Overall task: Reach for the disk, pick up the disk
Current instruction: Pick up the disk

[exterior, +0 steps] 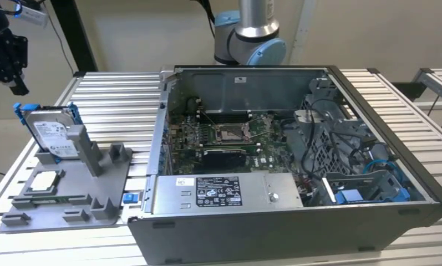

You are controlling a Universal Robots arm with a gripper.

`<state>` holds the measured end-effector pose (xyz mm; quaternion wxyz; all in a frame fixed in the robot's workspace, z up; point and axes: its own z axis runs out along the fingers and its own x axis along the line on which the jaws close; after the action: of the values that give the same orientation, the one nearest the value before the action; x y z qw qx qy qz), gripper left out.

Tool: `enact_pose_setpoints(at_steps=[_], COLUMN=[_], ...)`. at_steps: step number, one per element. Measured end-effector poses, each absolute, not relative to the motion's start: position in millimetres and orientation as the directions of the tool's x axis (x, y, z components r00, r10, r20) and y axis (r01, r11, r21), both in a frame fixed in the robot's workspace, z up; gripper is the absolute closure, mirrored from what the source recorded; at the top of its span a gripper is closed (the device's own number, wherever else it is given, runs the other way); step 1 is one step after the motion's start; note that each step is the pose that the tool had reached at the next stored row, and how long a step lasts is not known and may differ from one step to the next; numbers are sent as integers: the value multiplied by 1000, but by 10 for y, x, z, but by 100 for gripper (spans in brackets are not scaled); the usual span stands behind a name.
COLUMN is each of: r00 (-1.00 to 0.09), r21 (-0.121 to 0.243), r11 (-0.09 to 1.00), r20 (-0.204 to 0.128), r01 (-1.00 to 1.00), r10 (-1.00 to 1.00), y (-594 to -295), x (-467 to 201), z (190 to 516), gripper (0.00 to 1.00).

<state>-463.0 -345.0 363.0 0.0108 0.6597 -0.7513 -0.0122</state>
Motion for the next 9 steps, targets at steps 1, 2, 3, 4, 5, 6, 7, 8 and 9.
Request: enact_pose_setpoints(at_steps=[1,2,3,4,5,6,7,8,9], r00=[-110,-92,-74,-56,-38,-21,-3,14,21], r21=[32,31,31,31,31,30,30,30,30], r11=[110,92,74,56,38,21,3,-14,-21], r20=[0,0,0,0,0,0,0,0,0], r01=[-993,-995,-997,-998,-999,-999,-1000,-999,-999], r10=[-994,-996,-997,-998,-999,-1000,-1000,-1000,-1000], y=[-3450,-3450,-3450,-3450,-3450,-3450,-3450,-3450,-3450], x=[-4630,-4630,-4630,-4630,-4630,-4630,-4631,-4631,-4630], z=[3629,3629,3629,3629,3629,3630,3630,3630,3630], gripper=[100,100,100,100,100,100,100,100,100])
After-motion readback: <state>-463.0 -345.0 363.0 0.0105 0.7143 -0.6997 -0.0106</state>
